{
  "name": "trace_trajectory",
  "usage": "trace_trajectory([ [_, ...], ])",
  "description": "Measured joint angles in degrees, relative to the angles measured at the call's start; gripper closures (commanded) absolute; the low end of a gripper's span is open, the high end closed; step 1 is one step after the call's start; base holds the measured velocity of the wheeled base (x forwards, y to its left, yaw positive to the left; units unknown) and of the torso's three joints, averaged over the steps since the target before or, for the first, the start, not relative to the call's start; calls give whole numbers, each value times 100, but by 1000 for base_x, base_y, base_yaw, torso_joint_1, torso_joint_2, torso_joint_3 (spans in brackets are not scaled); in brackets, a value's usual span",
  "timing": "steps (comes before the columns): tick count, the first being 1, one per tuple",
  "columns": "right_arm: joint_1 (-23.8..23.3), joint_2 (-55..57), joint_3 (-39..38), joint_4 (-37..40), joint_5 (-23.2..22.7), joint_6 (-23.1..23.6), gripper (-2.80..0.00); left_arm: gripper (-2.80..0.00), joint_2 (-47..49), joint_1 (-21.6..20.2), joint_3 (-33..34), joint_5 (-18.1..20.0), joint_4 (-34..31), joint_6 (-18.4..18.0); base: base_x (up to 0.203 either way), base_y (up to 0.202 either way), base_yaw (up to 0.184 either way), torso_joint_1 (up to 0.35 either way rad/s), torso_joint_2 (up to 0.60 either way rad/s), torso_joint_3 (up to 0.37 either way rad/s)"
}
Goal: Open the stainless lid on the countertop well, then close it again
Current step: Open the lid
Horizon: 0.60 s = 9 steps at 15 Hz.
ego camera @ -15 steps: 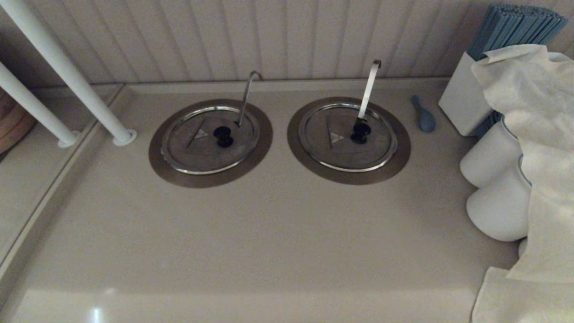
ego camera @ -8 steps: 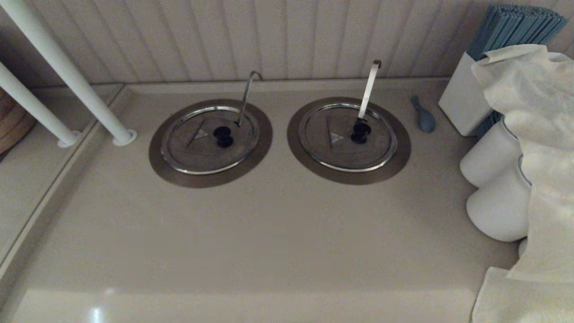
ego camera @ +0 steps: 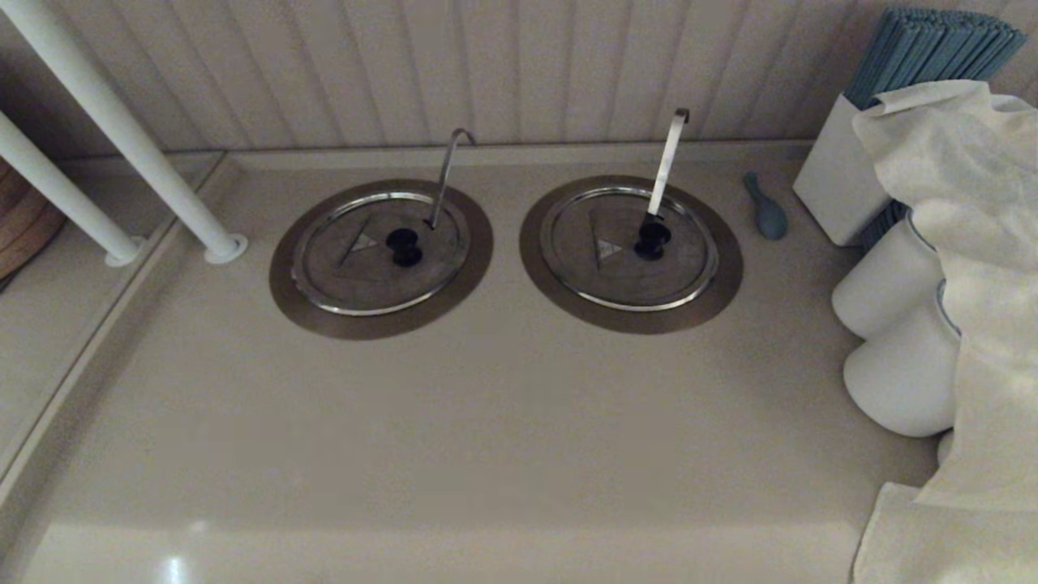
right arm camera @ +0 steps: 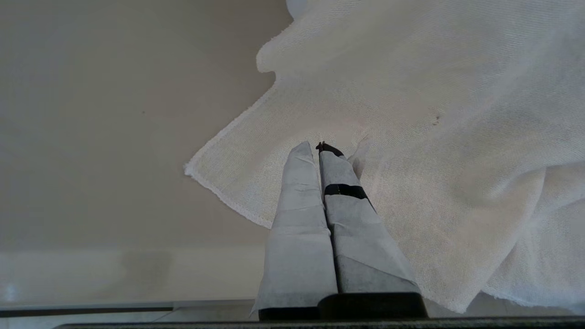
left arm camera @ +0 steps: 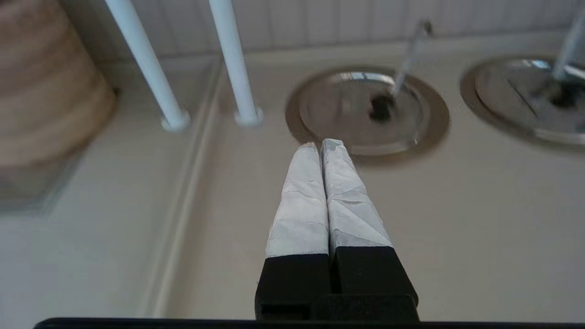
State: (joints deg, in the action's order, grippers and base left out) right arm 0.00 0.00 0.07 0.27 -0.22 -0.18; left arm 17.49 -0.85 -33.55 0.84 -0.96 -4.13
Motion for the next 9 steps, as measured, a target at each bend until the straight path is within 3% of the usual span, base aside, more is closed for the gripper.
trace_trajectory([
  [3,0,0,0,-2,-2,2,0,0,1620,-13,-1111,-51,29,45,0,0,0,0,0,0],
  [5,0,0,0,0,0,0,0,0,2875,56,-1920,-179,56,258,0,0,0,0,0,0],
  [9,0,0,0,-2,0,-1,0,0,5277,861,-3110,-1093,578,706,0,0,0,0,0,0],
])
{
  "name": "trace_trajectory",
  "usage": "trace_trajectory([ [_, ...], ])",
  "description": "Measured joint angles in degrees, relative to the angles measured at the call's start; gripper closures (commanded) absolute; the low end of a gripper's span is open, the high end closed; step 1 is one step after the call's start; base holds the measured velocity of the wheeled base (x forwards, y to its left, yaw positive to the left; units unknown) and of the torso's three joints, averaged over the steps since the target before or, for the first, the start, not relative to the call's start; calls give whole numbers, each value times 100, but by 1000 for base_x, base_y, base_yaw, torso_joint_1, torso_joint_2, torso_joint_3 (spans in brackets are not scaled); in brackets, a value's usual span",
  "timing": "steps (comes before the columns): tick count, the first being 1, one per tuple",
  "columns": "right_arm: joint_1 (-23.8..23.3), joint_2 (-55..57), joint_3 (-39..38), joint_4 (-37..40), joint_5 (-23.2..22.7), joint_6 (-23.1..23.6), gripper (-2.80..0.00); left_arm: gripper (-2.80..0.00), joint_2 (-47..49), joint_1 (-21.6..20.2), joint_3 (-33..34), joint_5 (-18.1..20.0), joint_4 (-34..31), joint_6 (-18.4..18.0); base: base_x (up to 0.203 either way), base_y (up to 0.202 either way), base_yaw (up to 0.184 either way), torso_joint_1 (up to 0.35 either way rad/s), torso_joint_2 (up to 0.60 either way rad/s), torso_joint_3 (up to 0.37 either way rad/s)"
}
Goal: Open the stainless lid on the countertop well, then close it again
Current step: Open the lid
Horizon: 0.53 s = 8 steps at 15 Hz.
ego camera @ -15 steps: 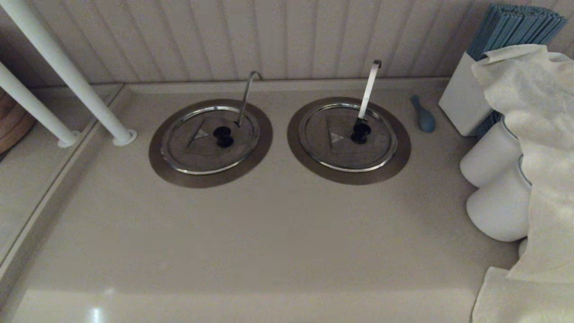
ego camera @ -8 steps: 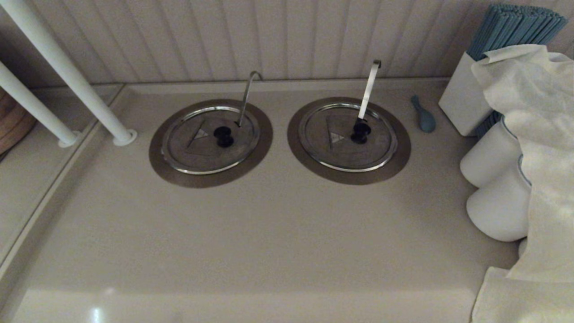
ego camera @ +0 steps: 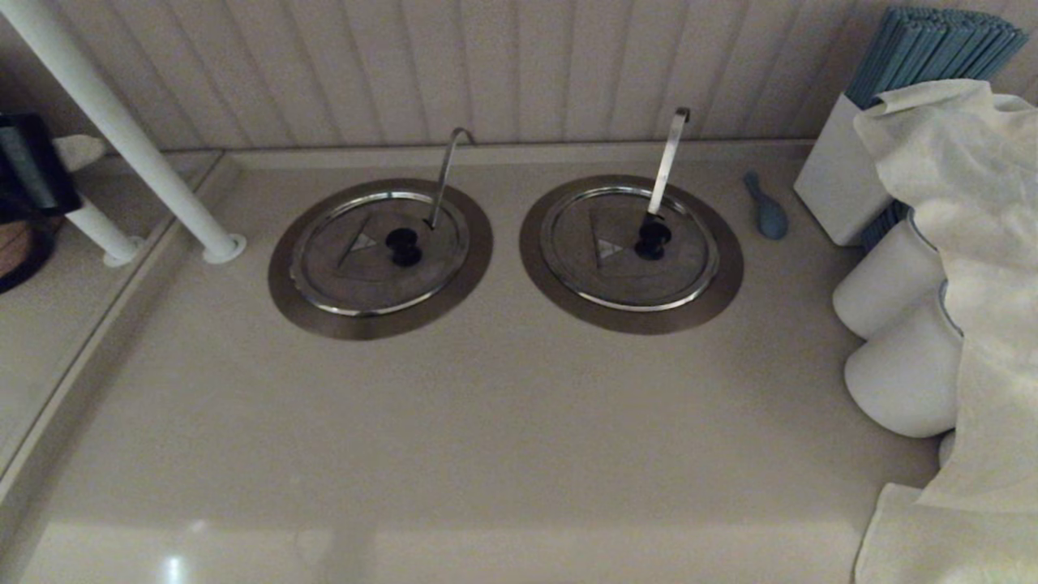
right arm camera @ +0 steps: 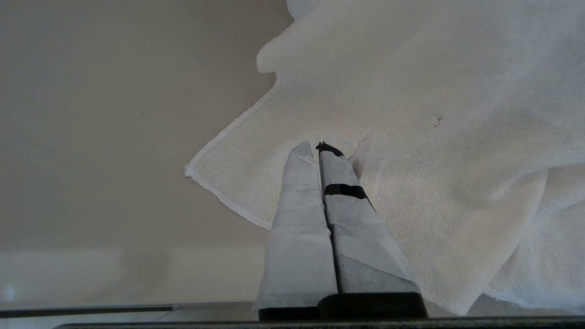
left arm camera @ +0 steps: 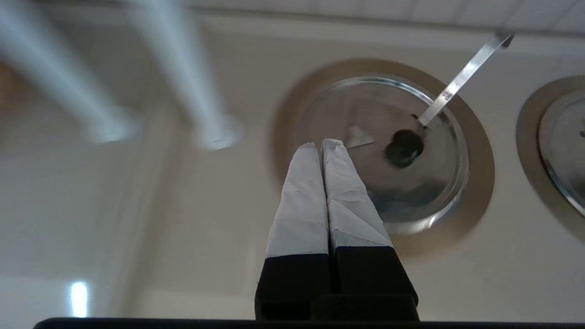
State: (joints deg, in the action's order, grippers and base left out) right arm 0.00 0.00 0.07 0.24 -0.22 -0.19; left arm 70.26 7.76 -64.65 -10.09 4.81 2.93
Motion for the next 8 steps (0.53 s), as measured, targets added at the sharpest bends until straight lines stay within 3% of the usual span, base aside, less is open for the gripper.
trace_trajectory([
  [2,0,0,0,2,-2,1,0,0,1025,431,-241,-285,817,-153,0,0,0,0,0,0],
  [5,0,0,0,2,-2,2,0,0,2329,720,-557,-418,2168,-582,0,0,0,0,0,0],
  [6,0,0,0,2,-2,1,0,0,2676,765,-614,-438,2458,-494,0,0,0,0,0,0],
  [8,0,0,0,4,0,1,0,0,3156,803,-637,-474,2644,44,0,0,0,0,0,0],
])
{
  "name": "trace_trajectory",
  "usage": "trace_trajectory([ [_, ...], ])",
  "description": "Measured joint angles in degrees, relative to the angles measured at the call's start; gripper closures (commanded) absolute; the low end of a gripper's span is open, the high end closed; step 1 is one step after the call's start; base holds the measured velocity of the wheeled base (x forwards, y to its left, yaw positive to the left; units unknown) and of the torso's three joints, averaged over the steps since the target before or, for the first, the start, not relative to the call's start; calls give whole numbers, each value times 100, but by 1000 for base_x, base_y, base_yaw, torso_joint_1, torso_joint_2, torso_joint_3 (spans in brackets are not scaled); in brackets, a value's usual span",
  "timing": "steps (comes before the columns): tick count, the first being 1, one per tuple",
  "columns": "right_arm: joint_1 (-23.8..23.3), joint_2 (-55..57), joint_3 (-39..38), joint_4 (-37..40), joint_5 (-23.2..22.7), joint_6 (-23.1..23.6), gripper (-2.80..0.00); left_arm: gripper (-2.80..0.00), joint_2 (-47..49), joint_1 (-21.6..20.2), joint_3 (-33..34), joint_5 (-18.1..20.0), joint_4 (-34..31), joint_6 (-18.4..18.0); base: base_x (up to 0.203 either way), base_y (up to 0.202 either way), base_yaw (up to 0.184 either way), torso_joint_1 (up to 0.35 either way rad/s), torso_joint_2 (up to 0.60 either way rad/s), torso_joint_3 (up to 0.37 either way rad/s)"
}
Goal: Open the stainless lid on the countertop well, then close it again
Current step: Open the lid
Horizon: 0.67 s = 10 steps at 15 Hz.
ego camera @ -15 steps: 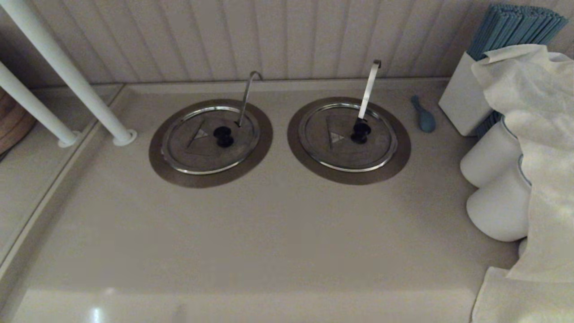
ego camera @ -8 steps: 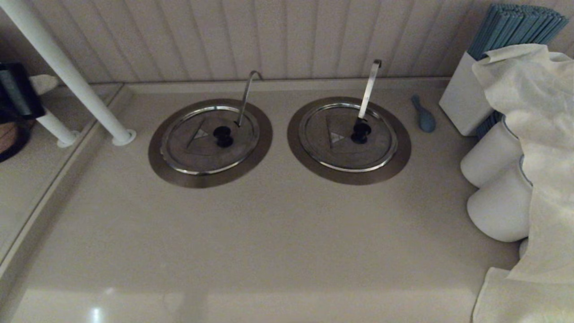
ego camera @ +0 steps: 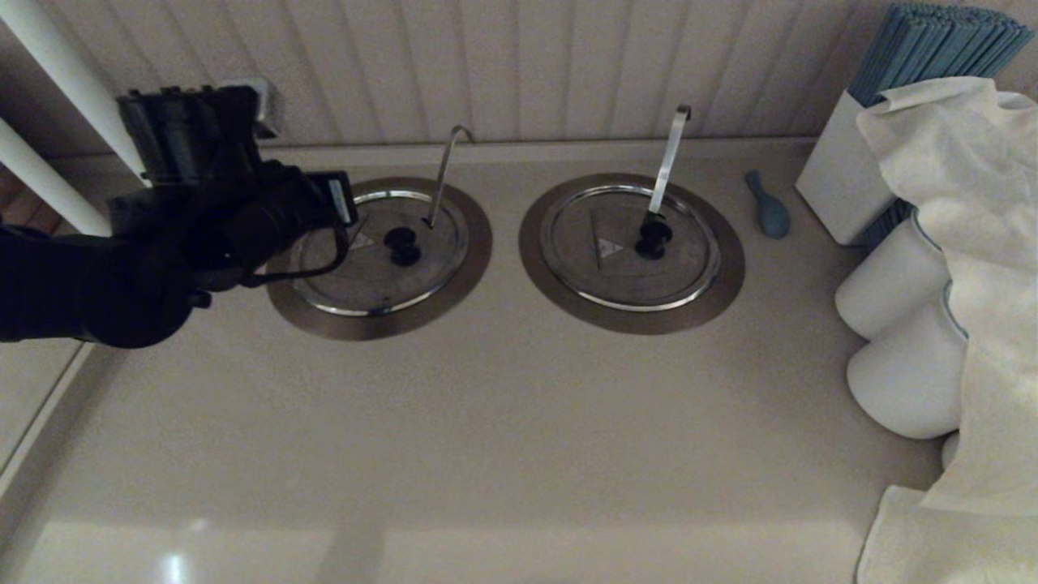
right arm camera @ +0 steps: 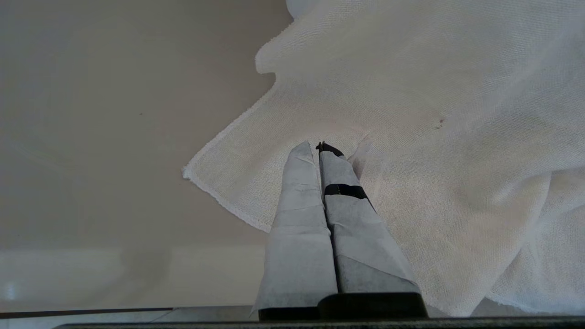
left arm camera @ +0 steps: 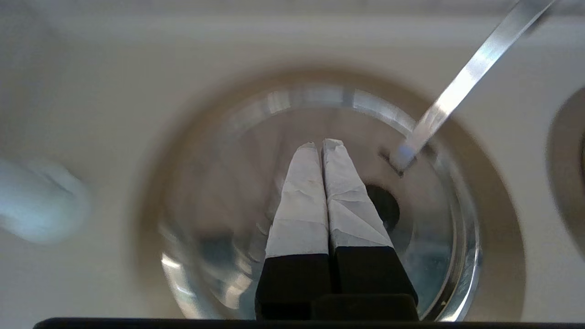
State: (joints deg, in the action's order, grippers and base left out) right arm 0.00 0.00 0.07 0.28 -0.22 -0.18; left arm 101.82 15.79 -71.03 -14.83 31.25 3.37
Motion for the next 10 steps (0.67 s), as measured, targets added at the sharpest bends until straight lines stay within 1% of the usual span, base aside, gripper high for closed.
trace_trajectory([
  [1,0,0,0,-3,-2,0,0,0,165,2,92,-77,-35,186,0,0,0,0,0,0],
  [3,0,0,0,-4,0,2,0,0,333,-73,458,-189,-41,323,0,0,0,0,0,0],
  [4,0,0,0,-1,0,0,0,0,391,-146,593,-194,-36,456,0,0,0,0,0,0],
  [5,0,0,0,-1,-2,2,0,0,450,-210,649,-183,-34,638,0,0,0,0,0,0],
  [6,0,0,0,-1,-1,2,0,0,499,-232,678,-168,-34,740,0,0,0,0,0,0],
  [8,0,0,0,-1,0,0,0,0,507,-241,714,-162,-33,852,0,0,0,0,0,0],
  [9,0,0,0,-1,-2,1,0,-280,481,-245,751,-160,-30,872,0,0,0,0,0,0],
  [10,0,0,0,-4,0,0,0,-280,456,-245,794,-156,-33,878,0,0,0,0,0,0],
])
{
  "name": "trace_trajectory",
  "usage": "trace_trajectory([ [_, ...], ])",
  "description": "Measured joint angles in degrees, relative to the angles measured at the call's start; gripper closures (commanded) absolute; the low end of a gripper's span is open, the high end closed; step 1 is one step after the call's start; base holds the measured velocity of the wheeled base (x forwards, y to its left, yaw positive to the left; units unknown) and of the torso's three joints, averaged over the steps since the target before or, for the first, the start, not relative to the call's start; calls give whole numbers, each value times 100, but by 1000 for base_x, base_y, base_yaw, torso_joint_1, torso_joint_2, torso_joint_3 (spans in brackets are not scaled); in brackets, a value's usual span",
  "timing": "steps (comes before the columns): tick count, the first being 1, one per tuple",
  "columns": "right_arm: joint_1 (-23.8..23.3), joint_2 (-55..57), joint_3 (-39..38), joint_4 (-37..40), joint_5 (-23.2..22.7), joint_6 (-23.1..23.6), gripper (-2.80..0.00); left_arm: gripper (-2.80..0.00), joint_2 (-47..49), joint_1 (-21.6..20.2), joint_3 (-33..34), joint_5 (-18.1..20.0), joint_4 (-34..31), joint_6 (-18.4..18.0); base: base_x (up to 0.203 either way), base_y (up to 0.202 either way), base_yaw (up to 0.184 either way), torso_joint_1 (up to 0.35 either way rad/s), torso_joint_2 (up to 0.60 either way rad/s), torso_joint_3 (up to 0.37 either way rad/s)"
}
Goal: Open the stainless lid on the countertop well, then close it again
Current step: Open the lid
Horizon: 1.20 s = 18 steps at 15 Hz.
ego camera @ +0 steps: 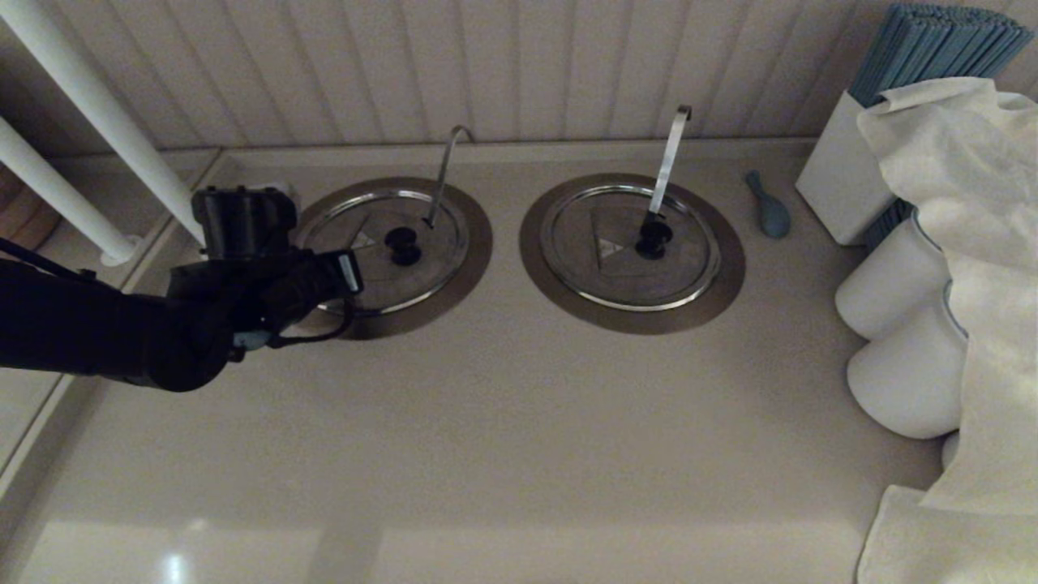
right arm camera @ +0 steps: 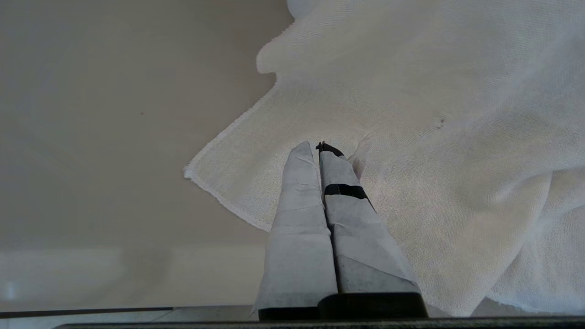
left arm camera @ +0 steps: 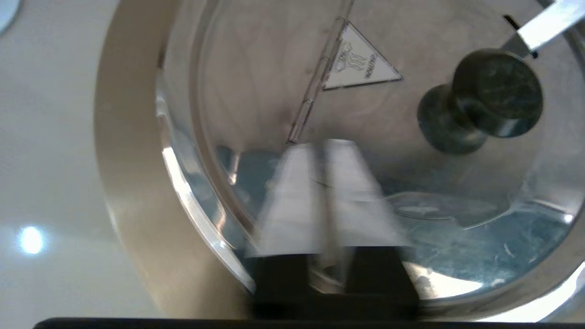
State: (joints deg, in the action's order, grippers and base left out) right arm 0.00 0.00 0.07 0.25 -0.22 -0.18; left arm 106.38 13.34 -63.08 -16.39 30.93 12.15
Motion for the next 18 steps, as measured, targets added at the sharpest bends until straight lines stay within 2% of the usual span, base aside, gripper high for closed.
trace_trajectory([
  [2,0,0,0,5,0,0,0,-280,-10,33,64,93,11,16,0,0,0,0,0,0],
  [4,0,0,0,0,-2,1,0,-280,28,117,211,433,254,114,0,0,0,0,0,0],
  [10,0,0,0,0,-2,0,0,-280,567,317,503,563,2186,41,0,0,0,0,0,0],
  [18,0,0,0,2,0,0,0,-280,1183,624,194,562,2328,-9,0,0,0,0,0,0],
])
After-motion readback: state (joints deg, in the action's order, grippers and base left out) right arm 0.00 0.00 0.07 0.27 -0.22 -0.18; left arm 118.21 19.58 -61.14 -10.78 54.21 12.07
